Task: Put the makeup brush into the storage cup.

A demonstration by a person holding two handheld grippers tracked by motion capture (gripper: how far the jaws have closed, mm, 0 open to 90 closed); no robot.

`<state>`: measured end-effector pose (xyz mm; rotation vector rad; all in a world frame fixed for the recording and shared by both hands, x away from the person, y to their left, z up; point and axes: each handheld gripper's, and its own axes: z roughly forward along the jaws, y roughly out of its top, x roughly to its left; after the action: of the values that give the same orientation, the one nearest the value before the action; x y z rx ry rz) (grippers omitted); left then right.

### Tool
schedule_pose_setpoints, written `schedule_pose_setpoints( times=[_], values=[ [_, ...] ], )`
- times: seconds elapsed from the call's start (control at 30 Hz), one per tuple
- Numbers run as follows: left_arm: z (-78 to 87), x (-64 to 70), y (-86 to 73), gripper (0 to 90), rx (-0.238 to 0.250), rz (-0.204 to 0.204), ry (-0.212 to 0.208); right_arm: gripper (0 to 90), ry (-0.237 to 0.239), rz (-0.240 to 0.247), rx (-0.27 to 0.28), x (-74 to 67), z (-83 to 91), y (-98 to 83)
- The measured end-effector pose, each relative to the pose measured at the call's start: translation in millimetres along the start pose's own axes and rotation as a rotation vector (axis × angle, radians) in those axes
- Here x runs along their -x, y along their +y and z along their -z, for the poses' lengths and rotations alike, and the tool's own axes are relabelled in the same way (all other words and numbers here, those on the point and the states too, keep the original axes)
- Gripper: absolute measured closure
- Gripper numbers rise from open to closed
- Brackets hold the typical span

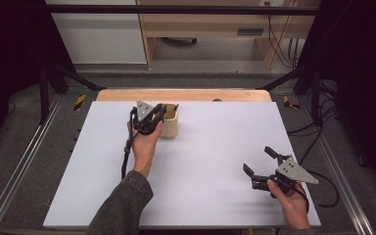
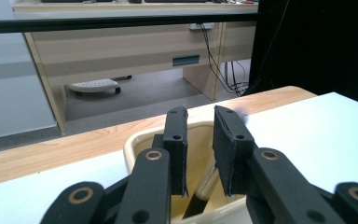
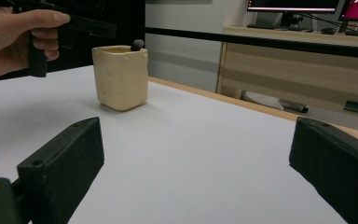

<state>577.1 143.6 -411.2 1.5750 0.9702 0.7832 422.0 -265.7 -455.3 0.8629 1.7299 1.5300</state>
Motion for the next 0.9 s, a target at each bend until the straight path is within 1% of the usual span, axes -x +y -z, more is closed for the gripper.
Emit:
schedule_pose_setpoints(
  times=[0.1,0.13,0.3,0.4,0.57,0.73,0.8,0.9],
  values=[
    [5.9,-1.0,1.5,74.3,0.0,-0.008,0.003,3.4,0.0,0.001,0.0,-0.3,-0.1,0.1],
    [7.5,-0.8,2.0,74.0,0.004,-0.001,0.003,3.4,-0.001,0.0,0.0,-0.3,-0.1,0.2],
    [15.0,-1.6,5.5,73.0,0.001,-0.02,0.003,3.4,-0.001,-0.001,-0.001,-0.4,0.2,0.5],
    [17.3,-0.9,6.7,71.7,0.002,-0.032,-0.006,3.4,0.0,0.002,-0.002,-0.4,0.1,0.6],
    [18.8,1.0,5.2,68.3,-0.002,-0.028,-0.02,3.4,-0.001,0.002,-0.003,-0.3,0.3,0.7],
    [19.8,3.6,5.3,61.6,-0.004,-0.028,-0.029,3.4,-0.005,-0.002,0.002,-0.2,0.7,0.9],
    [20.6,5.1,6.0,56.2,-0.004,-0.014,-0.032,3.4,-0.004,-0.002,0.001,0.0,0.8,0.9],
    [21.2,7.6,6.8,49.0,-0.002,-0.005,-0.039,3.4,-0.004,0.002,-0.002,0.0,0.5,1.1]
  ],
)
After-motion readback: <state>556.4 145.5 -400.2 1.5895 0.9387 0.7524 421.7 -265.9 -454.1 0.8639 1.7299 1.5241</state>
